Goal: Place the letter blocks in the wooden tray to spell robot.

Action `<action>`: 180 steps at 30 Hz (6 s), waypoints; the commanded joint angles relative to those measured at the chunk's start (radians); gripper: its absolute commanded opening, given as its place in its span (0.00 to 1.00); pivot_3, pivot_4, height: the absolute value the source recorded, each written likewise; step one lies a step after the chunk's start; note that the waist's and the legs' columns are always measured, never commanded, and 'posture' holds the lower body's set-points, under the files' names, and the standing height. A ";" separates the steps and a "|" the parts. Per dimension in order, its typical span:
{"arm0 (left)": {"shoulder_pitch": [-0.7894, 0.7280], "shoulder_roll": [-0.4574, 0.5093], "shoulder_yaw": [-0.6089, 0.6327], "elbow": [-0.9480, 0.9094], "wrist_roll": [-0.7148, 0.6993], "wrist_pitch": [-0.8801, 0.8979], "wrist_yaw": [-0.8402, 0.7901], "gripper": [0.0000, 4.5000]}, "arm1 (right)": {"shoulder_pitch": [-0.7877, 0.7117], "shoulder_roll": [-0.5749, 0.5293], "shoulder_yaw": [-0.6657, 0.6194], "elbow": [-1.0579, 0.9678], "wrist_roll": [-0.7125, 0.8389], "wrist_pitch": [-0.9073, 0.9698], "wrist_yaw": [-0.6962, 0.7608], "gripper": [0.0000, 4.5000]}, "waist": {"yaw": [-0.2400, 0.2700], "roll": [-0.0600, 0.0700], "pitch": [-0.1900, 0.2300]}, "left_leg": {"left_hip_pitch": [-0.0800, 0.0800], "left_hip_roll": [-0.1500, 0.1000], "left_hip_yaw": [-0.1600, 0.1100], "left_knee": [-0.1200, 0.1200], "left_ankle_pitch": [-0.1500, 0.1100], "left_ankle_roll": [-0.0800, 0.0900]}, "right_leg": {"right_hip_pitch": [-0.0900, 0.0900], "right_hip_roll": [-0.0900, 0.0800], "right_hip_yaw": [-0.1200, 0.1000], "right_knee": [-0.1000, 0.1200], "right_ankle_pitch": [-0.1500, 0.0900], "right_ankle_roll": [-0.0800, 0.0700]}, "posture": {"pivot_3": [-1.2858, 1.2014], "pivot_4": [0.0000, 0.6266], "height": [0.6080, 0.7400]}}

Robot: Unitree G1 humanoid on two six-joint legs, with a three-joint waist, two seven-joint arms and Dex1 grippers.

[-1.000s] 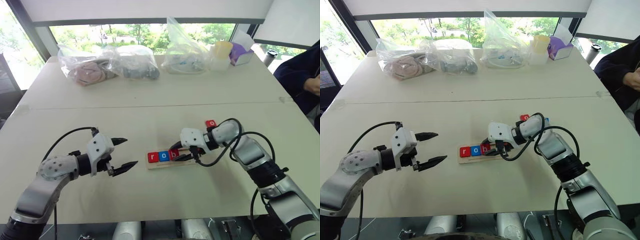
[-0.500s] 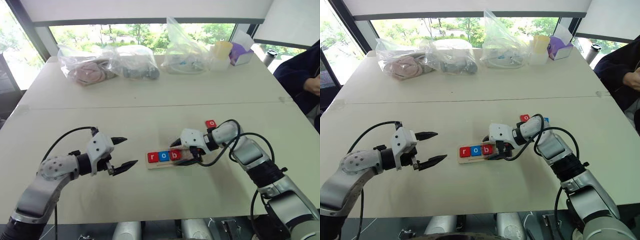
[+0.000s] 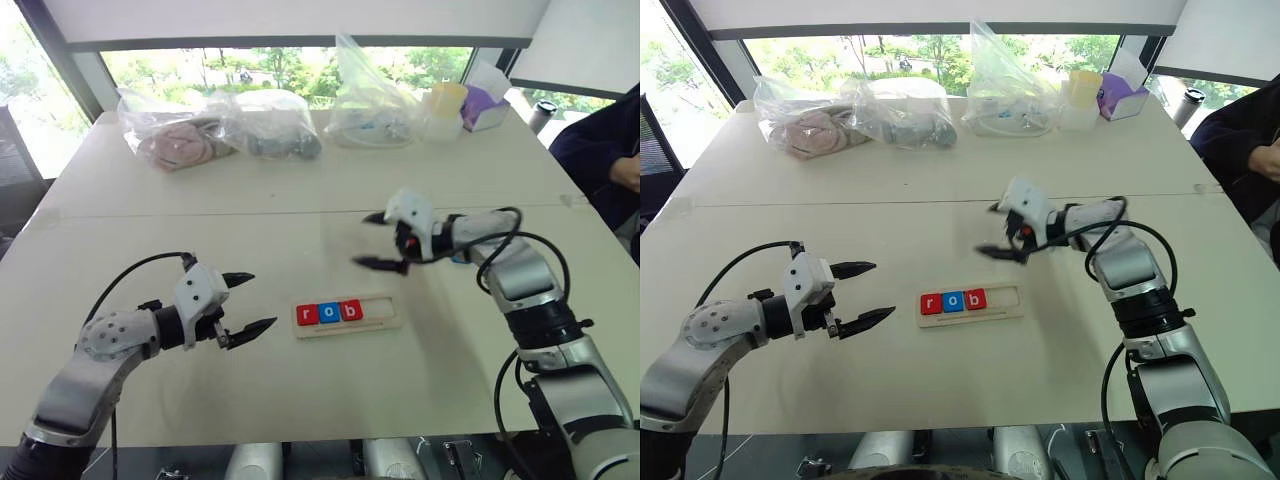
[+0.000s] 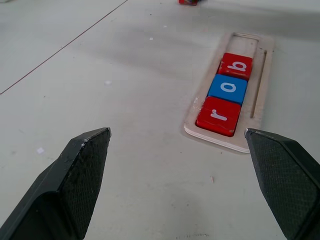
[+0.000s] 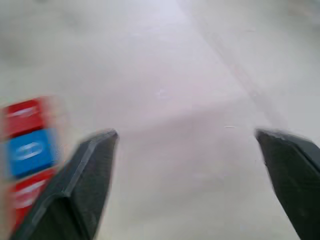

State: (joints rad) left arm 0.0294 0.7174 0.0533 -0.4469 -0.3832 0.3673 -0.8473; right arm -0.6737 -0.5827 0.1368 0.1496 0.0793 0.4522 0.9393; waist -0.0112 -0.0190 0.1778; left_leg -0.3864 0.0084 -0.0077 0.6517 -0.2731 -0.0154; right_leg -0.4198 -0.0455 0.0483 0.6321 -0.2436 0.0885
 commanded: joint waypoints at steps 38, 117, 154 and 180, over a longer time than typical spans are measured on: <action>-0.085 -0.032 -0.059 0.082 0.032 -0.074 -0.046 1.00 | 0.385 0.191 -0.334 -0.825 0.171 1.162 -0.609 0.26 | -0.002 0.000 -0.001 | -0.005 0.001 0.000 0.000 0.000 0.000 | -0.005 0.003 -0.001 0.001 0.002 0.003 | 0.52 0.24 1.00; -0.045 -0.039 -0.024 0.023 0.029 -0.043 -0.014 1.00 | 0.160 -0.139 0.155 -0.103 0.058 -0.247 0.387 0.25 | -0.001 0.000 0.000 | -0.003 0.001 0.001 0.003 0.000 0.000 | -0.002 0.002 0.000 0.001 0.001 0.003 | 0.52 0.24 1.00; -0.036 -0.045 -0.033 0.002 0.017 -0.030 0.016 1.00 | 0.132 -0.112 0.133 -0.105 0.047 -0.225 0.368 1.00 | -0.002 0.000 0.000 | -0.003 0.001 0.001 0.003 0.000 0.000 | -0.002 0.002 0.000 0.001 0.001 0.003 | 0.52 0.24 1.00; -0.104 -0.078 -0.083 0.072 0.038 -0.067 -0.011 1.00 | 0.248 -0.106 -0.189 -0.128 0.074 0.131 -0.178 1.00 | -0.004 0.000 0.000 | -0.004 0.000 0.002 0.003 0.000 0.000 | -0.002 0.002 -0.001 0.001 0.002 0.003 | 0.52 0.24 1.00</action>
State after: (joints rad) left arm -0.0622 0.6404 -0.0265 -0.3626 -0.3441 0.3206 -0.8518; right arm -0.4188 -0.6742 -0.0188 0.0157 0.1529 0.6002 0.7733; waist -0.0148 -0.0186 0.1776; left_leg -0.3902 0.0087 -0.0055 0.6548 -0.2730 -0.0153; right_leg -0.4223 -0.0432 0.0478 0.6330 -0.2419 0.0916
